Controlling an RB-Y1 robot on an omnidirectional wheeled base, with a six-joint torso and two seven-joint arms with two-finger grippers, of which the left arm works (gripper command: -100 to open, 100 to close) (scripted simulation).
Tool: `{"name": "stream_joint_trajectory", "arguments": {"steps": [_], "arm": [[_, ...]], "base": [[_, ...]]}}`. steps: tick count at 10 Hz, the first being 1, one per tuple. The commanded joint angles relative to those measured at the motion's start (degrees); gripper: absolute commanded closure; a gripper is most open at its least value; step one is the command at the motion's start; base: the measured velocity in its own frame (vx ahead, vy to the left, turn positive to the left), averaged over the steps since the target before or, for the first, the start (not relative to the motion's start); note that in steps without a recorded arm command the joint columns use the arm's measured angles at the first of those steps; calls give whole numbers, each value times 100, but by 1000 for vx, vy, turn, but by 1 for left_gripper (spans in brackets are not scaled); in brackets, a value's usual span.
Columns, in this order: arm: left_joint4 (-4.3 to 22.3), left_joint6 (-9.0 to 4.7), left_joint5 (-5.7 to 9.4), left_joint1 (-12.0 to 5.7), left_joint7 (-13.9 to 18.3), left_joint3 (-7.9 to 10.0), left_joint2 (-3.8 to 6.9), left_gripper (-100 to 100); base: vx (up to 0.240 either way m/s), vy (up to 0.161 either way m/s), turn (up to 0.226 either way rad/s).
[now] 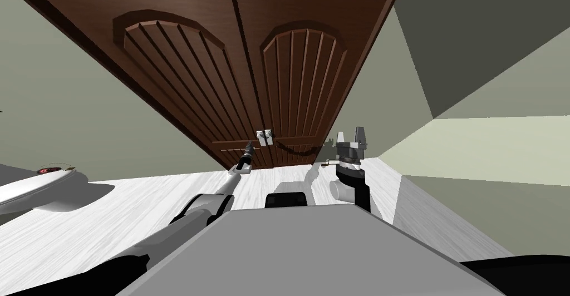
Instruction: Pull the door open
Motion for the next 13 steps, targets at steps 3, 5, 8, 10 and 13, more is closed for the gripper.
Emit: {"name": "stream_joint_trajectory", "arguments": {"steps": [3,5,8,10,13], "arm": [[168,-25,59,165,-42,227,240,-100],[227,-38,82,218,-77,327,317,-100],[214,-59,71,157,-102,315,246,-100],[157,-79,41,41,-111,229,99,-100],[215,-118,37,-13,-109,215,80,-100]], "base": [[6,54,190],[143,138,21],[200,-25,-59],[196,-111,-155],[87,-67,-37]]}}
